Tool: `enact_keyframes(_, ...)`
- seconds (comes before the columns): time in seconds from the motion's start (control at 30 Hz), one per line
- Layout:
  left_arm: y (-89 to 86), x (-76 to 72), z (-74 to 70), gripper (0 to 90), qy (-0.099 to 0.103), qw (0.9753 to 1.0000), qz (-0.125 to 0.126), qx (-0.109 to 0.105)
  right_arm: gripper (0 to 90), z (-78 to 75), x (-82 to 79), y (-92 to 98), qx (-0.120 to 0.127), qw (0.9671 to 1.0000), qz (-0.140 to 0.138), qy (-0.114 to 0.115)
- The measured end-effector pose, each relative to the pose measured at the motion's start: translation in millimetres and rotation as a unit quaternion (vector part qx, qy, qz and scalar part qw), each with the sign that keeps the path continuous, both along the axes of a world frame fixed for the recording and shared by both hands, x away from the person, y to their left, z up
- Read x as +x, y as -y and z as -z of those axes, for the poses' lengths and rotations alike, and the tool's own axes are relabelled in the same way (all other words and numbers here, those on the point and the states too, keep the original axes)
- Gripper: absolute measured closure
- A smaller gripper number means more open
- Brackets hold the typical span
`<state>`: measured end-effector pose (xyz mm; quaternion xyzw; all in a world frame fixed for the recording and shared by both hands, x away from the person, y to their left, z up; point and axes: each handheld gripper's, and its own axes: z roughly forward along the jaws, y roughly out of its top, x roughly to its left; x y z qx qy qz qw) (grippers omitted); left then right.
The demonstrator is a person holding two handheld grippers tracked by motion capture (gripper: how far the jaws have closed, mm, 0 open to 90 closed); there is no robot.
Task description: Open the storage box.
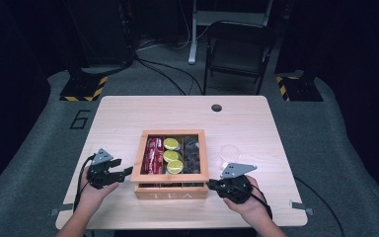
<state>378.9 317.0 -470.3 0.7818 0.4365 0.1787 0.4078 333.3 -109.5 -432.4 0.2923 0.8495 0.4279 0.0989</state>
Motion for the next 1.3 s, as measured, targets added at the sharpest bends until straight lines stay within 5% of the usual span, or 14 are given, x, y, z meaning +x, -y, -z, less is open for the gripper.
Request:
enact_keyframes(0.6, 26.3, -18.6, -23.7, 40.4, 0.047, 0.9968, 0.060, 0.021, 85.9, -22.1, 8.4, -3.2, 0.009, 0.9999, 0.005, 0.009)
enact_keyframes(1.0, 32.8, -30.8, -40.4, 46.1, 0.086, 0.9933, 0.076, 0.011, 85.7, -26.8, 11.9, -1.8, 0.024, 0.9996, 0.008, 0.009)
enact_keyframes(1.3, 33.7, -33.7, -53.4, 47.8, 0.095, 0.9922, 0.081, 0.003, 72.7, -34.6, 14.6, -3.5, 0.025, 0.9991, 0.024, 0.023)
